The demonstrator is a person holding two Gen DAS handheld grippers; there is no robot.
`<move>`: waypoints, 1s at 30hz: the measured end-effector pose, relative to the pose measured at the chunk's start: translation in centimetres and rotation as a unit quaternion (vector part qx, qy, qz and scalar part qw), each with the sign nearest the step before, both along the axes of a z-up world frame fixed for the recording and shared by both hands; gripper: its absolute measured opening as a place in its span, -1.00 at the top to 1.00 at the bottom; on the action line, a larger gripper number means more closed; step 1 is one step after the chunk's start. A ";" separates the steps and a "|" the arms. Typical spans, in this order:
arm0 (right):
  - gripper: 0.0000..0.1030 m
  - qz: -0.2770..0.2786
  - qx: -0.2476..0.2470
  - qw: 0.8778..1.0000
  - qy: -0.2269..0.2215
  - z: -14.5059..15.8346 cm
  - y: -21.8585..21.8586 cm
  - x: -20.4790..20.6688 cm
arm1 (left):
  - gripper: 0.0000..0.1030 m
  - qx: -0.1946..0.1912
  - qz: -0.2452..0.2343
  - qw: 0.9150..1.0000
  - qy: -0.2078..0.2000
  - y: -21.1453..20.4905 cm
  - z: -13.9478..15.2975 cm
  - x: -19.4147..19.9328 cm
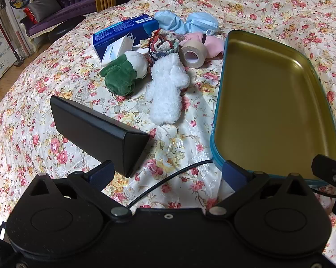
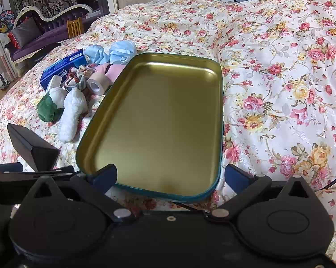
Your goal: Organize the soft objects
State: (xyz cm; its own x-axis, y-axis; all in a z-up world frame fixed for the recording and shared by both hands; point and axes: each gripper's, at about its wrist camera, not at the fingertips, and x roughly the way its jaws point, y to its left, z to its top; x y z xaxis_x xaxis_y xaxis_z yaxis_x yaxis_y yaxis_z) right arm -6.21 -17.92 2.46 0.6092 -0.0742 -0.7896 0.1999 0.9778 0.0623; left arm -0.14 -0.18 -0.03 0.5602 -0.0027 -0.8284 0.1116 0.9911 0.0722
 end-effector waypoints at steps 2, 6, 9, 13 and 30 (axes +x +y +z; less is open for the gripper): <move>-1.00 0.000 0.000 1.000 0.000 0.0 0.0 0.1 | -0.93 0.000 0.000 1.000 0.000 0.0 0.0 0.0; -1.00 0.000 -0.001 1.000 0.001 0.0 0.1 0.0 | -0.93 0.001 0.000 1.000 0.001 0.1 -0.1 0.1; -1.00 0.001 -0.001 1.000 0.001 -0.1 0.2 0.0 | -0.93 0.001 0.001 1.000 0.001 0.1 -0.2 0.0; -1.00 0.001 -0.001 1.000 0.001 -0.1 0.2 0.1 | -0.93 0.001 0.001 1.000 0.002 0.2 -0.2 0.0; -1.00 0.004 0.000 1.000 0.002 0.0 0.4 0.1 | -0.93 0.002 0.001 1.000 0.002 0.2 -0.3 0.0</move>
State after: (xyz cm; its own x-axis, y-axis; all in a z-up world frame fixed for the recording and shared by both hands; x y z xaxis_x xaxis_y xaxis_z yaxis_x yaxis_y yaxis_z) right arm -6.12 -17.49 2.42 0.6066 -0.0698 -0.7920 0.1924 0.9794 0.0611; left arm -0.15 0.00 -0.37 0.5561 0.0021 -0.8311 0.1101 0.9910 0.0762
